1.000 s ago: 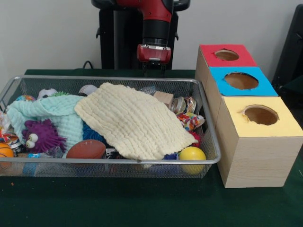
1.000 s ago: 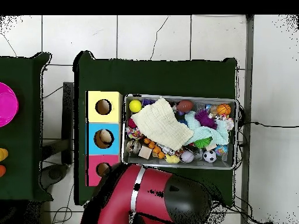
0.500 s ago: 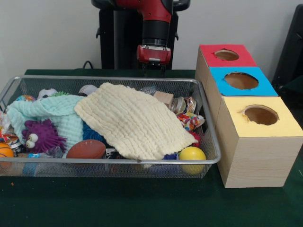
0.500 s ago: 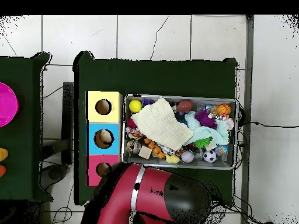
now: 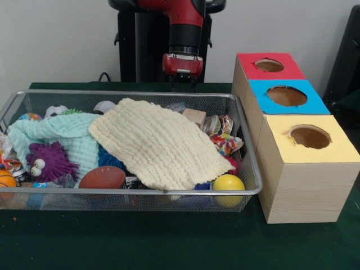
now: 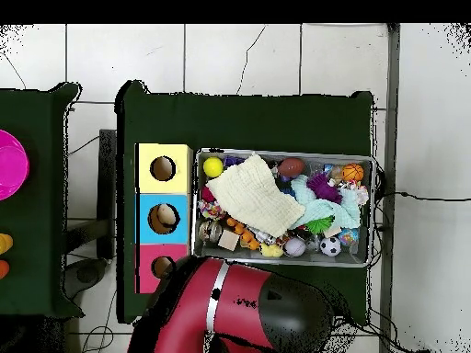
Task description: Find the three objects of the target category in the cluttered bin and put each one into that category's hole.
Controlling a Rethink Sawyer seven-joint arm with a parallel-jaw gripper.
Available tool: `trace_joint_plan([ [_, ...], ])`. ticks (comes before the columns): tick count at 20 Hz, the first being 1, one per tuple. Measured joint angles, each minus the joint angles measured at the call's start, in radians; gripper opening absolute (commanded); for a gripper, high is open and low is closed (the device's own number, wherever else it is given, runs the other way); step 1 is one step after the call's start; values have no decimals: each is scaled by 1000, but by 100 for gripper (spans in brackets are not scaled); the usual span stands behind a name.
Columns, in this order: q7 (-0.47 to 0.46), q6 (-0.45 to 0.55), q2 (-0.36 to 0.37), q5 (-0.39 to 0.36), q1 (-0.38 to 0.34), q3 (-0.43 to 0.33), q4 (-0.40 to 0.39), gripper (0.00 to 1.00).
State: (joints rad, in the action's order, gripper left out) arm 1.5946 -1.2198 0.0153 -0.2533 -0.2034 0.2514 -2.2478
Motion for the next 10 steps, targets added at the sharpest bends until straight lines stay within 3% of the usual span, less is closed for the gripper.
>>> trace_joint_plan([
  [9,0,0,0,1,0,0,1,100],
  [10,0,0,0,1,-1,0,1,0],
])
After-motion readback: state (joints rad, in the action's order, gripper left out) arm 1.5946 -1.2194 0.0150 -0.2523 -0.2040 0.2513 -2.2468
